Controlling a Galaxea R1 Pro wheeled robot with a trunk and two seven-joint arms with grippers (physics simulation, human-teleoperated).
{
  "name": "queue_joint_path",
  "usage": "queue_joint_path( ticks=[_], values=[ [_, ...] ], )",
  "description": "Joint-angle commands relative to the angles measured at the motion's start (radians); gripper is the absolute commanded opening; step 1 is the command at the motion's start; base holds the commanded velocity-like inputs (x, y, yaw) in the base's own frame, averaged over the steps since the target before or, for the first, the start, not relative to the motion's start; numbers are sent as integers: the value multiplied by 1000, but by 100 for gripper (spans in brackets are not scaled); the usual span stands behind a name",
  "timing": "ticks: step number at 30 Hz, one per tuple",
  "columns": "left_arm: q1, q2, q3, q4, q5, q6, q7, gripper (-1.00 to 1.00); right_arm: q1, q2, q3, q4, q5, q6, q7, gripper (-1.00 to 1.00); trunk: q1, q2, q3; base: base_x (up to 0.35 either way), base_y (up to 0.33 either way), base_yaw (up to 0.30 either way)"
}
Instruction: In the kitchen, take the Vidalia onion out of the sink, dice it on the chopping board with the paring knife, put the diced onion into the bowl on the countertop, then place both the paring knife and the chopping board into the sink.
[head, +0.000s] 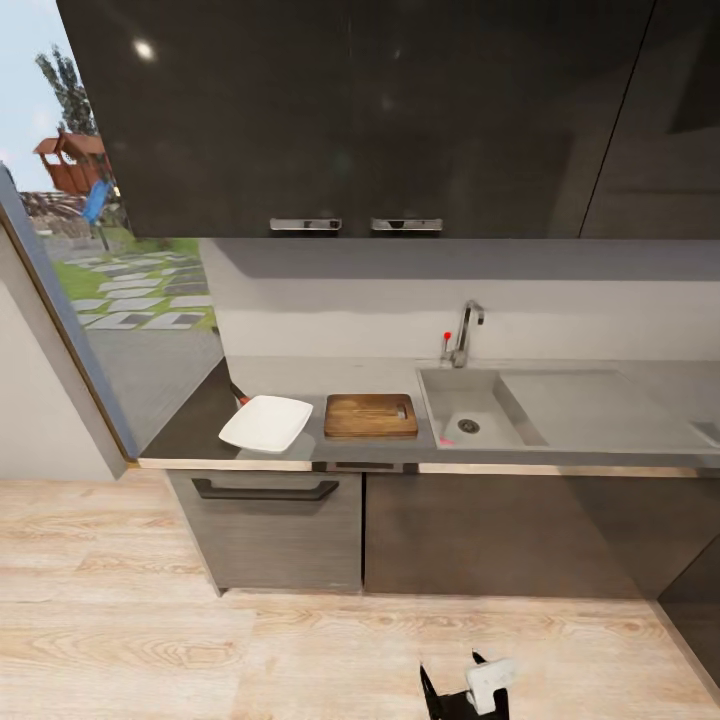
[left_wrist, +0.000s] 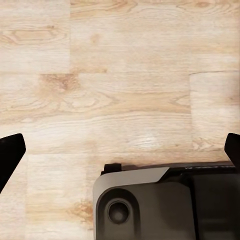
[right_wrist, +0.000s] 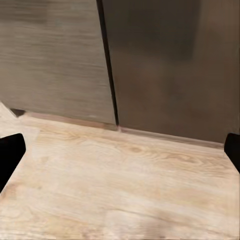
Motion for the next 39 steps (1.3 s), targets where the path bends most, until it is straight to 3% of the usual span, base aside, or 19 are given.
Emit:
queue_joint_path(
  ticks=[1, 6, 9, 39],
  values=[
    [0, 1, -2, -2, -1, -1, 0, 100, 0, 0, -2, 26, 10, -2, 1, 100, 1, -2, -2, 0, -40, 0],
    [0, 1, -2, -2, -1, -1, 1, 100, 2, -1, -5, 166, 10, -45, -1, 100, 1, -2, -2, 54, -89, 0],
    [1, 1, -2, -2, -1, -1, 1, 100, 2, -1, -5, 200, 10, -60, -1, 100, 1, -2, -2, 158, -143, 0],
    [0, -1, -4, -1, -1, -1, 1, 100, 2, 2, -5, 234, 7, -64, -3, 100, 1, -2, -2, 188, -216, -1]
  ],
)
